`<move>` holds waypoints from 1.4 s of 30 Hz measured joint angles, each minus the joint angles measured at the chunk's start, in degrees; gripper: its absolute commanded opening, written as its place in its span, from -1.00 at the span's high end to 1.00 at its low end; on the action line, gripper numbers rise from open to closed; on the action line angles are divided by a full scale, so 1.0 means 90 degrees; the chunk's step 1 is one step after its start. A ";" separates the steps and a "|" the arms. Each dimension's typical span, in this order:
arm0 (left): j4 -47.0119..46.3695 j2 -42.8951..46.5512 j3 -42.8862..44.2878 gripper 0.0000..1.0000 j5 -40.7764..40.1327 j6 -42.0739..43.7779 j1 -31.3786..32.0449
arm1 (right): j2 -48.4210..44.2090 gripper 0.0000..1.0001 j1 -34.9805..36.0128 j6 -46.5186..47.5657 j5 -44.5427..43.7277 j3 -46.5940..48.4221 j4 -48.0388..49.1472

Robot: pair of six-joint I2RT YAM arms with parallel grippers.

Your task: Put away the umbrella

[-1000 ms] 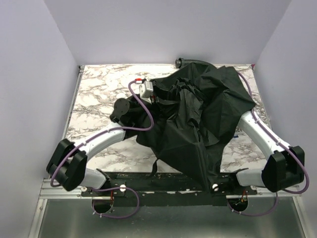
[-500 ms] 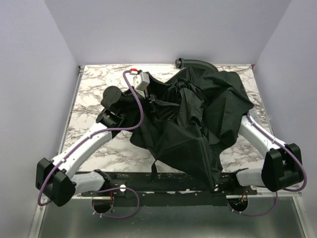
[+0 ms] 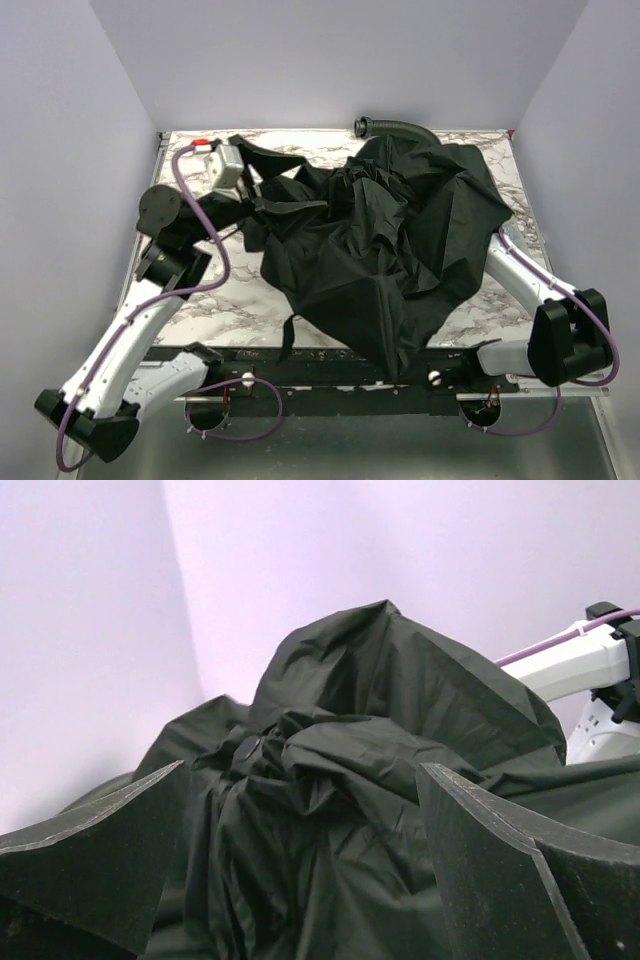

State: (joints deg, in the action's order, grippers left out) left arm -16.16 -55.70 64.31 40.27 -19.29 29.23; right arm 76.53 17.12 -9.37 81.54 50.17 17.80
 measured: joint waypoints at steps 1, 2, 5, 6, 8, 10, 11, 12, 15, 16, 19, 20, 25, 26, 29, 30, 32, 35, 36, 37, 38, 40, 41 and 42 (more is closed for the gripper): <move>0.0194 0.0187 0.0000 -0.97 -0.0051 0.0005 -0.0109 | 0.0000 0.99 0.0000 0.0000 0.0002 0.0000 -0.0012; 0.0403 0.0355 -0.0002 -0.97 -0.0075 0.0015 -0.0199 | 0.0000 0.99 0.0000 0.0000 0.0005 0.0000 -0.0022; 0.1214 0.0913 -0.0007 -0.97 -0.0019 0.0202 -0.0423 | 0.0000 0.99 0.0000 0.0000 0.0029 0.0000 -0.0049; 0.1540 0.1069 -0.0017 -0.97 0.0063 0.0287 -0.0442 | 0.0000 0.99 0.0000 0.0000 0.0032 0.0000 -0.0051; 0.2076 0.1409 -0.0097 -0.97 0.0236 0.0522 -0.0449 | -0.0002 0.99 0.0000 0.0000 0.0044 0.0000 -0.0058; 0.2803 0.1914 -0.0381 -0.96 0.0491 0.1013 -0.0449 | -0.0002 0.99 0.0000 0.0000 0.0056 0.0000 -0.0080; 0.3101 0.2086 -0.0505 -0.96 0.0559 0.1183 -0.0449 | -0.0002 0.99 0.0000 -0.0002 0.0070 0.0002 -0.0085; 0.3529 0.2368 -0.0648 -0.97 0.0636 0.1520 -0.0444 | -0.0002 0.99 0.0000 -0.0005 0.0087 0.0005 -0.0090; 0.4350 0.2912 -0.0952 -0.97 0.0675 0.2477 -0.0423 | -0.0002 1.00 -0.0017 -0.0032 0.0158 0.0107 -0.0134; 0.4541 0.3065 -0.1059 -0.97 0.0685 0.2752 -0.0415 | -0.0002 0.99 -0.0041 -0.0039 0.0180 0.0180 -0.0134; 0.5025 0.3213 -0.1149 -0.95 0.0770 0.3398 -0.0413 | -0.0002 0.99 -0.0100 -0.0087 0.0221 0.0491 -0.0131; 0.5153 0.3215 -0.1149 -0.92 0.0840 0.3582 -0.0413 | -0.0002 0.99 -0.0131 -0.0104 0.0231 0.0597 -0.0131; 0.5639 0.3332 -0.1214 -0.89 0.1183 0.4056 -0.0464 | 0.0012 0.99 -0.0323 -0.0155 0.0296 0.1078 -0.0129; 0.5695 0.3417 -0.1294 -0.88 0.1224 0.4097 -0.0474 | 0.0027 0.99 -0.0352 -0.0160 0.0316 0.1154 -0.0121; 0.5727 0.3755 -0.1739 -0.82 0.1358 0.4104 -0.0486 | 0.0090 0.99 -0.0418 -0.0211 0.0357 0.1311 -0.0080; 0.5661 0.3832 -0.1933 -0.80 0.1426 0.4056 -0.0486 | 0.0119 0.99 -0.0418 -0.0299 0.0364 0.1350 -0.0019; 0.5486 0.3861 -0.2268 -0.64 0.1605 0.3915 -0.0486 | 0.0180 0.99 -0.0444 -0.0425 0.0374 0.1360 0.0114; 0.5200 0.3733 -0.2659 -0.49 0.1807 0.3636 -0.0486 | 0.0274 0.99 -0.0464 -0.0852 0.0379 0.1360 0.0563; 0.5054 0.3619 -0.2769 -0.44 0.1887 0.3507 -0.0486 | 0.0304 0.99 -0.0483 -0.1042 0.0379 0.1360 0.0777; 0.5008 0.3541 -0.2807 -0.42 0.1899 0.3466 -0.0486 | 0.0333 0.99 -0.0498 -0.1256 0.0381 0.1360 0.1020; 0.4911 0.3393 -0.2873 -0.38 0.1906 0.3371 -0.0486 | 0.0350 0.99 -0.0503 -0.1501 0.0381 0.1358 0.1290; 0.4811 0.3230 -0.2943 -0.35 0.1899 0.3315 -0.0486 | 0.0374 0.99 -0.0532 -0.2023 0.0384 0.1341 0.1926; 0.4741 0.3186 -0.3009 -0.35 0.1882 0.3286 -0.0486 | 0.0381 0.99 -0.0539 -0.2225 0.0386 0.1326 0.2186; 0.4711 0.3189 -0.3045 -0.39 0.1868 0.3279 -0.0486 | 0.0386 0.99 -0.0544 -0.2472 0.0386 0.1307 0.2499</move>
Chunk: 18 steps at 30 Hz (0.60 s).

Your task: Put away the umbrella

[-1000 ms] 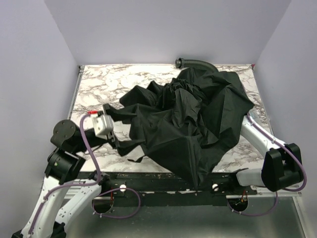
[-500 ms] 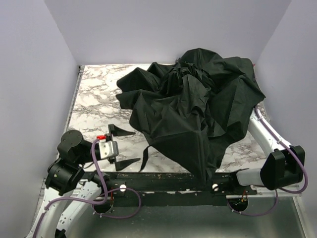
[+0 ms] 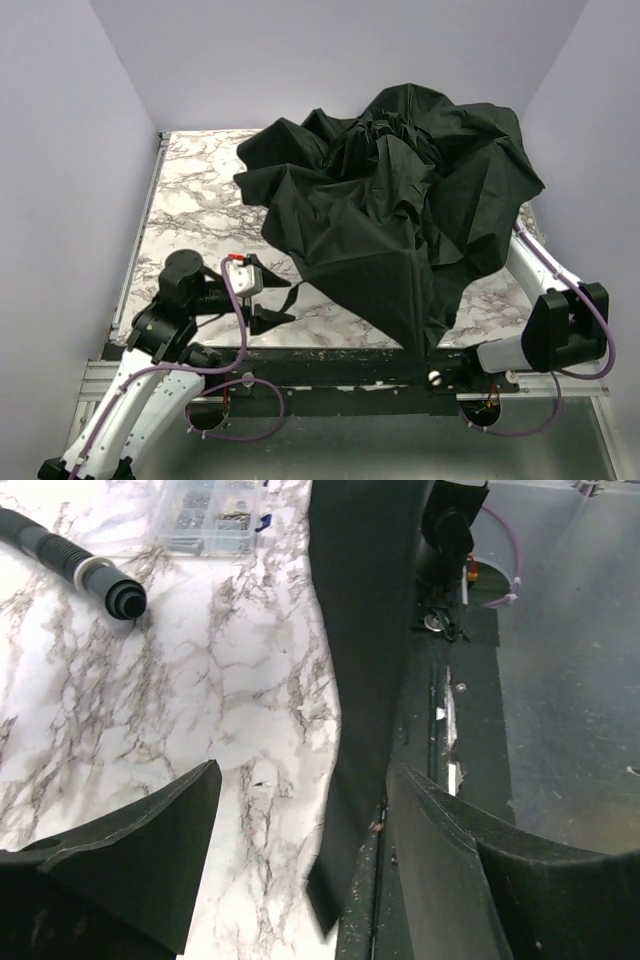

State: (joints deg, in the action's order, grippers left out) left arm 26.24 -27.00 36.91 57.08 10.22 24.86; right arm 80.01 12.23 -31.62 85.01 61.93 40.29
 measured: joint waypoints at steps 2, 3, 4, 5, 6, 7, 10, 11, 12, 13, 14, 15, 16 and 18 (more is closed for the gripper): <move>-0.0056 0.0073 -0.0102 -0.46 -0.0083 -0.0005 0.0000 | 0.0046 0.99 -0.0032 -0.0549 0.0010 -0.0032 0.0702; -0.0080 0.0124 -0.0143 -0.49 -0.0126 -0.0002 0.0000 | 0.0085 0.99 -0.0039 -0.0801 0.0015 -0.0034 0.1032; -0.0129 0.0228 -0.0226 -0.51 -0.0192 0.0002 0.0000 | 0.0121 0.99 -0.0039 -0.1018 0.0017 -0.0036 0.1294; -0.0163 0.0340 -0.0318 -0.51 -0.0274 0.0012 0.0000 | 0.0175 0.99 -0.0039 -0.1273 0.0022 -0.0039 0.1620; -0.0192 0.0452 -0.0408 -0.51 -0.0333 0.0024 0.0002 | 0.0245 0.99 -0.0039 -0.1593 0.0027 -0.0039 0.1996; -0.0199 0.0549 -0.0483 -0.50 -0.0413 0.0046 0.0002 | 0.0316 0.99 -0.0039 -0.1875 0.0029 -0.0039 0.2334; -0.0257 0.1013 -0.0826 -0.46 -0.0670 0.0194 0.0010 | 0.0556 0.99 -0.0039 -0.2744 0.0039 -0.0039 0.3356; -0.0260 0.1078 -0.0877 -0.44 -0.0712 0.0233 0.0017 | 0.0641 1.00 -0.0039 -0.3062 0.0039 -0.0039 0.3679; -0.0265 0.1161 -0.0950 -0.43 -0.0767 0.0284 0.0034 | 0.0729 0.99 -0.0039 -0.3381 0.0041 -0.0039 0.3961; -0.0267 0.1180 -0.0981 -0.41 -0.0801 0.0316 0.0044 | 0.0811 0.99 -0.0039 -0.3689 0.0044 -0.0036 0.4187; -0.0294 0.1178 -0.0998 -0.40 -0.0828 0.0338 0.0044 | 0.0896 1.00 -0.0039 -0.4022 0.0044 -0.0029 0.4374; -0.0313 0.1171 -0.1005 -0.40 -0.0835 0.0347 0.0046 | 0.0984 0.99 -0.0039 -0.4308 0.0044 -0.0015 0.4503; -0.0342 0.1146 -0.1008 -0.40 -0.0838 0.0352 0.0046 | 0.1064 0.99 -0.0039 -0.4549 0.0044 -0.0007 0.4573; -0.0427 0.1064 -0.1008 -0.40 -0.0816 0.0335 0.0049 | 0.1188 0.99 -0.0039 -0.4898 0.0044 -0.0007 0.4629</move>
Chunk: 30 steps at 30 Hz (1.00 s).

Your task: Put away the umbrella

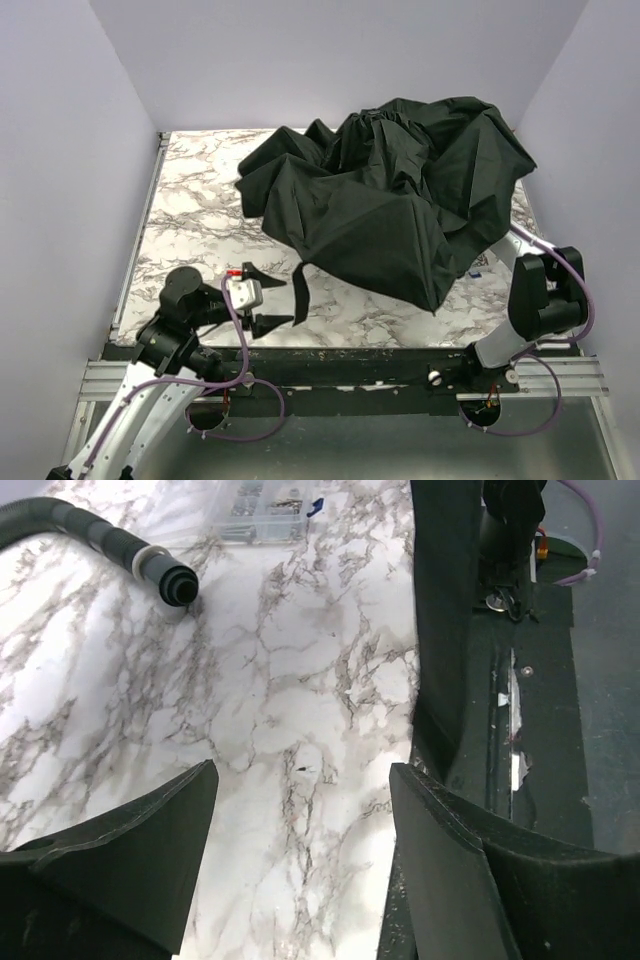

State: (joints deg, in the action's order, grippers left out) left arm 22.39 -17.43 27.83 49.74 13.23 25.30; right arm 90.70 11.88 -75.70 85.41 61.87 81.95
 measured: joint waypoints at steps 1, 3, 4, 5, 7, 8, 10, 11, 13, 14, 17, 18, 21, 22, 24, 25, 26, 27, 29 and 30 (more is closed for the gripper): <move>-0.0068 -0.0109 0.0000 -0.40 0.0039 -0.0029 0.0015 | 0.0036 0.99 0.0000 -0.0129 0.0000 0.0000 0.0024; -0.0129 -0.0272 0.0000 -0.40 0.0131 -0.0087 0.0036 | 0.0056 0.99 0.0000 -0.0304 0.0000 0.0000 0.0063; -0.0143 -0.0333 0.0000 -0.40 0.0172 -0.0104 0.0046 | 0.0056 0.99 0.0000 -0.0384 0.0000 0.0000 0.0100; -0.0148 -0.0357 0.0000 -0.40 0.0216 -0.0121 0.0068 | 0.0053 0.99 0.0000 -0.0427 0.0000 0.0000 0.0134; -0.0148 -0.0330 0.0000 -0.42 0.0277 -0.0126 0.0107 | 0.0053 0.99 0.0000 -0.0478 0.0002 0.0000 0.0168; -0.0141 -0.0299 0.0000 -0.43 0.0284 -0.0126 0.0117 | 0.0053 0.99 0.0000 -0.0495 0.0000 0.0000 0.0170; 0.0002 -0.0165 0.0036 -0.43 0.0277 -0.0049 0.0121 | 0.0053 0.99 0.0000 -0.0520 0.0000 0.0000 0.0180; 0.0129 -0.0066 0.0078 -0.44 0.0236 0.0036 0.0121 | 0.0053 0.99 0.0000 -0.0537 0.0002 0.0000 0.0185; 0.0391 0.0124 0.0199 -0.48 0.0022 0.0255 0.0121 | 0.0053 0.99 0.0000 -0.0542 0.0002 0.0000 0.0187; 0.0539 0.0194 0.0277 -0.54 -0.0138 0.0372 0.0121 | 0.0049 0.99 0.0000 -0.0542 0.0002 0.0000 0.0189; 0.0933 0.0389 0.0508 -0.65 -0.1005 0.0753 0.0165 | -0.0002 0.99 0.0000 -0.0542 0.0012 0.0000 0.0194; 0.1144 0.0474 0.0622 -0.68 -0.1467 0.0923 0.0185 | -0.0034 0.99 0.0000 -0.0542 0.0019 0.0000 0.0197; 0.1547 0.0600 0.0867 -0.75 -0.2191 0.1243 0.0204 | -0.0134 0.99 0.0000 -0.0542 0.0032 0.0000 0.0221; 0.1647 0.0617 0.0945 -0.76 -0.2319 0.1307 0.0204 | -0.0165 0.99 0.0000 -0.0542 0.0034 0.0000 0.0223; 0.1955 0.0641 0.1168 -0.76 -0.2540 0.1467 0.0204 | -0.0211 0.99 0.0000 -0.0542 0.0049 0.0000 0.0228; 0.2067 0.0648 0.1258 -0.77 -0.2611 0.1528 0.0204 | -0.0223 0.99 -0.0002 -0.0542 0.0053 0.0000 0.0228; 0.2195 0.0665 0.1355 -0.80 -0.2657 0.1569 0.0204 | -0.0236 0.99 -0.0002 -0.0542 0.0058 0.0000 0.0231; 0.2397 0.0709 0.1503 -0.84 -0.2713 0.1627 0.0204 | -0.0238 0.99 -0.0002 -0.0539 0.0066 0.0000 0.0231; 0.2650 0.0843 0.1758 -0.90 -0.2718 0.1649 0.0204 | -0.0245 0.99 -0.0002 -0.0539 0.0085 0.0000 0.0231; 0.2725 0.0930 0.1863 -0.90 -0.2686 0.1642 0.0204 | -0.0245 0.99 -0.0010 -0.0539 0.0095 0.0000 0.0231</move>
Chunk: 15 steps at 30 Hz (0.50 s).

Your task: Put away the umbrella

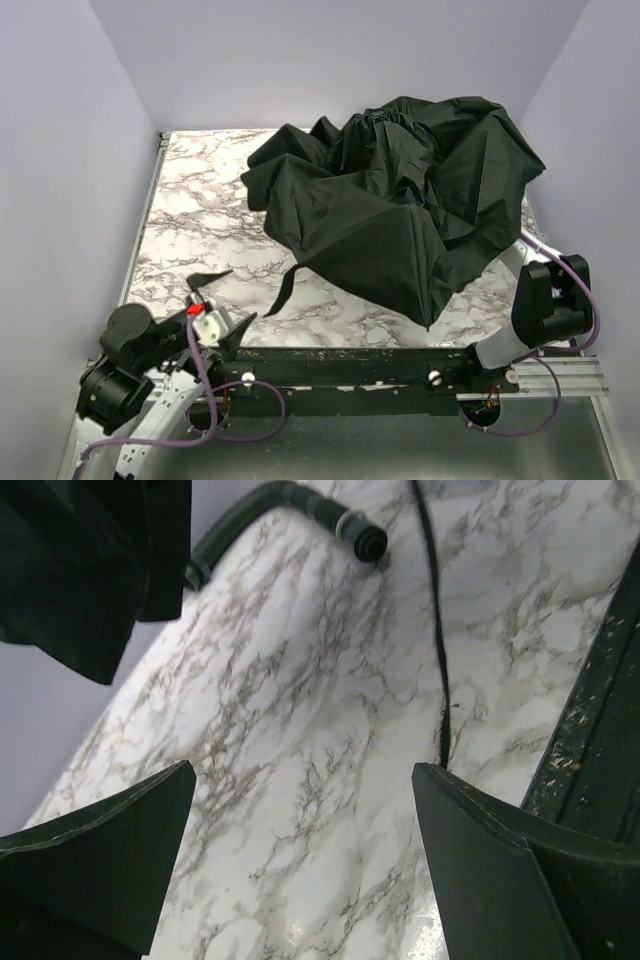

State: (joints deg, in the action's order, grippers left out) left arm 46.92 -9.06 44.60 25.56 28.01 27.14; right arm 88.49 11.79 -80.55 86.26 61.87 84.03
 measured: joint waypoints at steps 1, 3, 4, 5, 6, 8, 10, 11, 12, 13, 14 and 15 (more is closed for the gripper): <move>0.0075 0.0124 0.0155 -0.90 0.0104 -0.0051 0.0000 | 0.0000 0.99 -0.0005 0.0000 0.0005 0.0000 0.0000; 0.0155 0.0274 0.0389 -0.90 0.0364 -0.0134 0.0000 | 0.0000 1.00 -0.0022 0.0000 0.0010 0.0000 0.0000; 0.0199 0.0318 0.0525 -0.89 0.0544 -0.0202 0.0000 | 0.0000 0.99 -0.0024 0.0000 0.0010 0.0000 0.0002; 0.0214 0.0330 0.0573 -0.90 0.0614 -0.0238 0.0000 | 0.0000 0.99 -0.0027 0.0000 0.0012 0.0000 0.0002; 0.0226 0.0333 0.0619 -0.90 0.0787 -0.0304 0.0002 | 0.0000 0.99 -0.0027 0.0000 0.0015 0.0000 0.0002; 0.0226 0.0323 0.0537 -0.88 0.1056 -0.0457 0.0012 | 0.0000 0.99 -0.0029 -0.0002 0.0015 0.0002 0.0002; 0.0172 0.0279 0.0311 -0.86 0.1299 -0.0639 0.0012 | -0.0002 0.99 -0.0029 -0.0002 0.0017 0.0005 0.0002; 0.0100 0.0236 0.0180 -0.84 0.1421 -0.0736 0.0012 | -0.0002 0.99 -0.0029 -0.0002 0.0017 0.0007 0.0002; 0.0019 0.0163 0.0032 -0.82 0.1547 -0.0852 0.0012 | -0.0002 0.99 -0.0029 -0.0002 0.0019 0.0012 0.0002; -0.0092 0.0080 -0.0102 -0.78 0.1656 -0.0976 0.0012 | -0.0005 0.99 -0.0029 -0.0002 0.0019 0.0015 0.0002; -0.0238 -0.0015 -0.0250 -0.74 0.1778 -0.1095 0.0012 | -0.0010 0.99 -0.0029 -0.0002 0.0019 0.0015 0.0005; -0.0355 -0.0097 -0.0376 -0.69 0.1868 -0.1224 0.0012 | -0.0015 0.99 -0.0029 -0.0002 0.0019 0.0015 0.0005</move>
State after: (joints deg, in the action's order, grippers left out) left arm 43.72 -9.93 41.21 42.37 16.99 27.24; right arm 88.36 11.53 -80.58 86.43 62.00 84.07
